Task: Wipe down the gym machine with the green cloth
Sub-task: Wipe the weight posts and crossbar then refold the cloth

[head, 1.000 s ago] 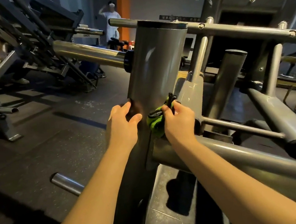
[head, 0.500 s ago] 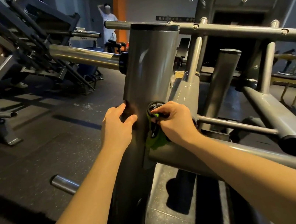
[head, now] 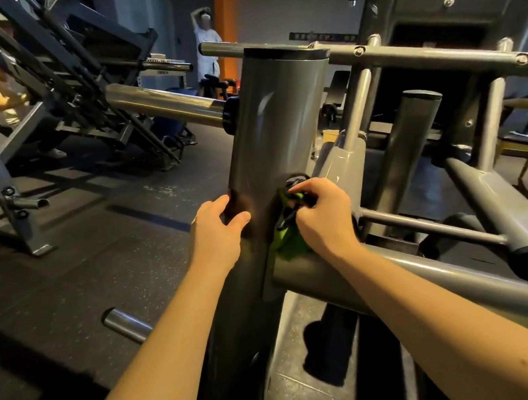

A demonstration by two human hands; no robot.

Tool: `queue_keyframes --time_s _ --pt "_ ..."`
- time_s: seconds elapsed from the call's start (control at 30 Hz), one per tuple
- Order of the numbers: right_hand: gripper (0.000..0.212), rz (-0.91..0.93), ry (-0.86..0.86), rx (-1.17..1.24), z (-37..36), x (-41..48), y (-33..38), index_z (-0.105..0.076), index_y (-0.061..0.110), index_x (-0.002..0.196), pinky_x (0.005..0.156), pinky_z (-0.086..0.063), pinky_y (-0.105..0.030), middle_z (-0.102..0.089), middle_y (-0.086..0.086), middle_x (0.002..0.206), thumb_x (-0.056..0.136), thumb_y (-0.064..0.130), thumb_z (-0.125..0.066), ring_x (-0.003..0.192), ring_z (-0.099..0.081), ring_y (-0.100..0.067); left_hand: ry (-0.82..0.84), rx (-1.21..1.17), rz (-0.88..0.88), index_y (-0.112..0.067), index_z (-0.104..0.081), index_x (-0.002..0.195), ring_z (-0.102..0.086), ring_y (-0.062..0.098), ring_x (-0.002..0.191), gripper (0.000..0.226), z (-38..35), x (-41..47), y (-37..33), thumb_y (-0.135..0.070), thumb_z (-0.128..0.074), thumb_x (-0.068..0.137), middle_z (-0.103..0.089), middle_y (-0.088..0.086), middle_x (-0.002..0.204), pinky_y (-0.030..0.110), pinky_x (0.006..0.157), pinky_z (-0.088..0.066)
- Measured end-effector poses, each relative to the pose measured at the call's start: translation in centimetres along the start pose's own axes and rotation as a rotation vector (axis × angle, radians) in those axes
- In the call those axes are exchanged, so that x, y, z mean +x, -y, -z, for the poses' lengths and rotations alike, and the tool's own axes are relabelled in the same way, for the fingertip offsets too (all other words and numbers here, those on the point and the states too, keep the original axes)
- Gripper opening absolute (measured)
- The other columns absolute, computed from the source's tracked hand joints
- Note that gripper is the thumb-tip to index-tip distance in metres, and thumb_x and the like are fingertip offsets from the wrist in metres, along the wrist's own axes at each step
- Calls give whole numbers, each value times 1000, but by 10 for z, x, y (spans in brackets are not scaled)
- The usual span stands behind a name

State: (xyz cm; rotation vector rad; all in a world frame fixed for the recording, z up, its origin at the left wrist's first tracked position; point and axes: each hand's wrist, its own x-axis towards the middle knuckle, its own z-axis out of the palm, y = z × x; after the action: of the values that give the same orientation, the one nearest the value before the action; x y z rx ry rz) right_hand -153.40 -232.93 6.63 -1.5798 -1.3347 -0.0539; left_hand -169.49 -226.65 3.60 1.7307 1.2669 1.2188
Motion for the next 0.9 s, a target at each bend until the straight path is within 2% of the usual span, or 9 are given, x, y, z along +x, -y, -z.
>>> queue_keyframes --time_s 0.07,0.13,0.23,0.4,0.53,0.67,0.73,0.83,0.9 --pt "34 -116 -86 46 -2 2 0 -71 14 109 97 -50 -26 -67 -2 111 86 -8 -59 104 -57 -12 -3 5 -14 -15 -47 151 -51 24 134 58 -1 -1 1 -26 -68 98 -53 5 144 44 109 -45" --pt "29 -130 -97 81 -11 -4 3 -68 14 109 95 -49 -20 -65 -2 111 90 -6 -59 103 -57 -10 -3 9 -15 -15 -46 151 -51 23 134 57 -2 0 0 -26 -67 99 -52 4 144 43 109 -45" --pt "25 -6 -12 54 -21 -17 4 -70 13 110 86 -42 -5 -61 2 111 92 -3 -64 103 -54 -5 -8 16 -12 -16 -46 152 -50 23 134 56 -4 0 1 -26 -65 100 -51 5 145 42 108 -45" --pt "28 121 86 21 -3 -2 1 -72 13 110 89 -44 -4 -59 3 110 90 -6 -65 106 -56 -8 -7 20 -14 -15 -46 151 -51 23 133 55 -4 -2 -1 -24 -65 100 -52 5 144 42 108 -45" --pt "34 225 -193 16 10 64 27 -72 14 103 104 -42 -27 -52 1 114 81 -10 -62 115 -45 -17 -10 11 8 -14 -51 147 -55 23 129 50 -2 1 -1 -15 -65 99 -56 5 138 40 104 -48" --pt "24 377 -306 -20 10 95 40 -76 11 97 98 -37 -15 -57 -7 120 85 -5 -64 116 -42 -18 -17 -71 75 -12 -58 133 -58 24 119 38 -5 -2 2 -20 -67 97 -60 5 127 35 94 -48" --pt "19 511 -265 -29 1 77 29 -75 9 96 99 -35 -14 -60 -9 119 87 0 -61 116 -44 -21 -10 -118 90 -11 -57 133 -59 25 120 39 -7 -4 6 -18 -68 97 -61 5 128 37 97 -50" --pt "12 707 7 -174 -24 28 -1 -76 9 99 101 -46 -34 -63 -9 117 88 4 -72 117 -49 -24 -2 -90 79 -10 -54 142 -58 23 126 46 -7 -7 12 -11 -66 98 -60 5 133 39 104 -50" --pt "12 788 102 -244 -26 18 -10 -77 8 101 96 -48 -30 -65 -10 116 88 7 -75 114 -50 -27 7 -75 78 -12 -53 145 -57 21 125 47 -5 -8 17 -10 -63 99 -60 3 131 31 101 -51"
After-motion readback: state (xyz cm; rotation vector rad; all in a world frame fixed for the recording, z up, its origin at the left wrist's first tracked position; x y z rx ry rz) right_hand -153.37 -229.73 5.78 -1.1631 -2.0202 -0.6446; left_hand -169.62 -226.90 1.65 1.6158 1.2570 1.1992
